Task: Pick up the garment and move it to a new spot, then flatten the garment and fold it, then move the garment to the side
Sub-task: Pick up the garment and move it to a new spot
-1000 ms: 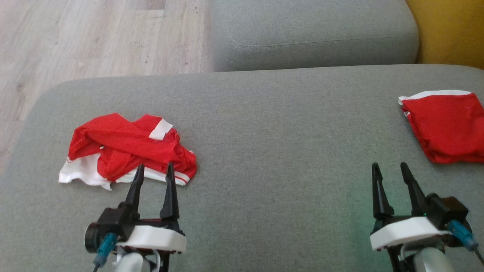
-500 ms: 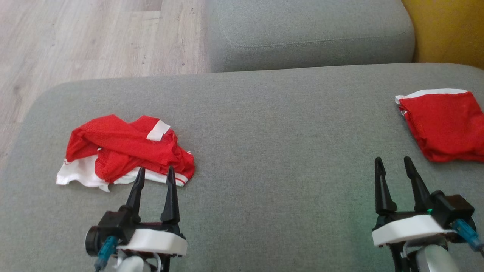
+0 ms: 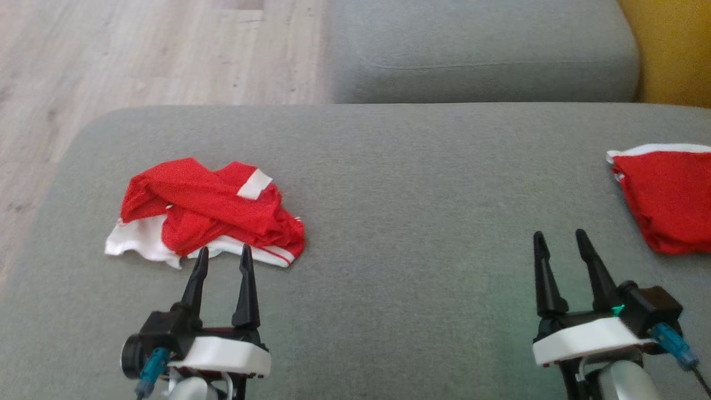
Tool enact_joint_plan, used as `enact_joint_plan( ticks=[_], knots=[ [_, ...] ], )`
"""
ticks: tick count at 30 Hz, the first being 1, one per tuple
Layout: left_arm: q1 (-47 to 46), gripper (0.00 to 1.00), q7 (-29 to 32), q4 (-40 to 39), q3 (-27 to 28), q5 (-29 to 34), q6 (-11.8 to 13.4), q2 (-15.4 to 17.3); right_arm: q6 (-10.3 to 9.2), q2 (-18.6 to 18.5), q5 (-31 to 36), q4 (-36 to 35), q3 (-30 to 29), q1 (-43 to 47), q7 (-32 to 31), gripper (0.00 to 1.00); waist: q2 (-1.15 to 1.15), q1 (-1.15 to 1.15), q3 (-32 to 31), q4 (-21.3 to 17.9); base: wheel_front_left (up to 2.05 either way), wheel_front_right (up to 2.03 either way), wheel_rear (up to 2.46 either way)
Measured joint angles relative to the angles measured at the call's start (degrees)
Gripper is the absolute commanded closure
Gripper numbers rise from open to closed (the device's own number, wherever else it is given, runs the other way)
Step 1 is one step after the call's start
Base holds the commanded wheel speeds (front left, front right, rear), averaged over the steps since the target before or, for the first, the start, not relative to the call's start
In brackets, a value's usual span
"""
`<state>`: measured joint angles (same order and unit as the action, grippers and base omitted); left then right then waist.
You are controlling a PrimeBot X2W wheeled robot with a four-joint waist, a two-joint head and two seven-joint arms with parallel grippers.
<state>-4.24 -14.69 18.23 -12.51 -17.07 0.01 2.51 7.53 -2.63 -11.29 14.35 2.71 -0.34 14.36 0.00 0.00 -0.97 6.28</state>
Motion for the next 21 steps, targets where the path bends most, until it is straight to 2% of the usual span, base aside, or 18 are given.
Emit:
enact_joint_plan(
  ticks=[21],
  knots=[
    [0.55, 0.00, 0.00, 0.73, 3.79, 2.53, -0.57, 0.07, 0.00, 0.01, -3.34, -0.20, 8.81, 1.83, 0.00, 0.00, 0.00, 0.00, -1.27, 12.87, 0.00, 0.00, 0.00]
  ],
)
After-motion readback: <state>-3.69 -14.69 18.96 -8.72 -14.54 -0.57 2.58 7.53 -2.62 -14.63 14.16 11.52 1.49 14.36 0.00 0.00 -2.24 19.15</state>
